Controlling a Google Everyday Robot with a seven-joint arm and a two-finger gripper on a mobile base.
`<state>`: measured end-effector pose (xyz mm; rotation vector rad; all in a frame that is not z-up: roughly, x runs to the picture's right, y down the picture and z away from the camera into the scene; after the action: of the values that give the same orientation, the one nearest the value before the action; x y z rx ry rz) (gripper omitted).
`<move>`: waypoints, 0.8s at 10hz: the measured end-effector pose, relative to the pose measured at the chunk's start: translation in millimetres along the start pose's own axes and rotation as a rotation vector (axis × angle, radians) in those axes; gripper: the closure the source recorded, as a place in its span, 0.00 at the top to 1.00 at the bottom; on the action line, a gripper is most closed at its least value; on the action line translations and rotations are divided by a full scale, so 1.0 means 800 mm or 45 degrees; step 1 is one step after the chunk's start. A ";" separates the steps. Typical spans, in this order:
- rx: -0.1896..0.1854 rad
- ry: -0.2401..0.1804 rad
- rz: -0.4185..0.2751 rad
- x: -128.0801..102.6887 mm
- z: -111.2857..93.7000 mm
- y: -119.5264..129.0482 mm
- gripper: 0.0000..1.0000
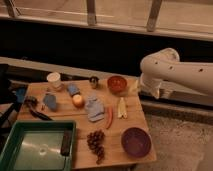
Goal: Stack bowls on top of each other
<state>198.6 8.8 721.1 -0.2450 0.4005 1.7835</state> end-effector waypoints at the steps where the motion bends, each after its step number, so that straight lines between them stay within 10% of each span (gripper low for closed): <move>1: -0.006 -0.036 -0.023 -0.016 -0.002 0.021 0.80; 4: -0.106 -0.265 0.095 -0.059 -0.018 0.045 0.80; 8: -0.133 -0.293 0.130 -0.065 -0.018 0.050 0.80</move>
<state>171.7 -51.5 733.0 -0.0924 0.1579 1.9108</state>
